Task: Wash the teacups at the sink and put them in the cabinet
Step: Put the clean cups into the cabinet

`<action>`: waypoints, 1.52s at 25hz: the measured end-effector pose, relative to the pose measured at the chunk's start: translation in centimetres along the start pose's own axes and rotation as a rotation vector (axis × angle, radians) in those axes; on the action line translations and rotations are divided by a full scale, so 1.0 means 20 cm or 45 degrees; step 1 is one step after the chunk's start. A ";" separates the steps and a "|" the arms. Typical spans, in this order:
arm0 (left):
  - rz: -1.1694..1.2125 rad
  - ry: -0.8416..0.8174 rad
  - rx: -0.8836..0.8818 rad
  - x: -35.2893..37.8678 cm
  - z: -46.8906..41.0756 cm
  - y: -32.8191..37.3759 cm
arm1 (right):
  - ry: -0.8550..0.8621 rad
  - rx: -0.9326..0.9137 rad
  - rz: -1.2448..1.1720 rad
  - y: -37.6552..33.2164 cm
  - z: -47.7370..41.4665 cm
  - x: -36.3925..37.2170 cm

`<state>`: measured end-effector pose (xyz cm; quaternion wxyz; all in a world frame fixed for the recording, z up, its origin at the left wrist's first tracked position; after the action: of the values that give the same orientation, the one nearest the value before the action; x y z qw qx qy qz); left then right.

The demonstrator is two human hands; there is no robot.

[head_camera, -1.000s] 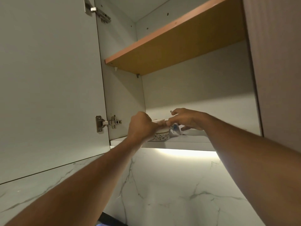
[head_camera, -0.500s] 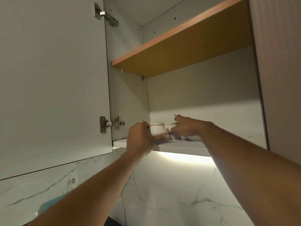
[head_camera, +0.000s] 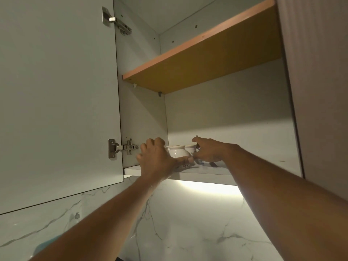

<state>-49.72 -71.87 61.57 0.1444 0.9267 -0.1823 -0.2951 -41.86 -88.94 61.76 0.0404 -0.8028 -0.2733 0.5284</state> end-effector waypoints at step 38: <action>0.228 -0.549 0.231 0.23 -0.20 0.01 | -0.049 -0.067 -0.069 -0.04 -0.02 -0.03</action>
<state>-43.89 -73.41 62.53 0.0440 0.8317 -0.3160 -0.4545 -42.03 -88.42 62.67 0.0283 -0.7854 -0.3097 0.5351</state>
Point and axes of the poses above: each hand's wrist, its own z-axis away from the middle knuckle, its own x-axis out of the palm, y = z × x, the point moved 10 cm from there along -z, towards the middle knuckle, and after that the axes turned 5 degrees about y, right-handed, at the moved point
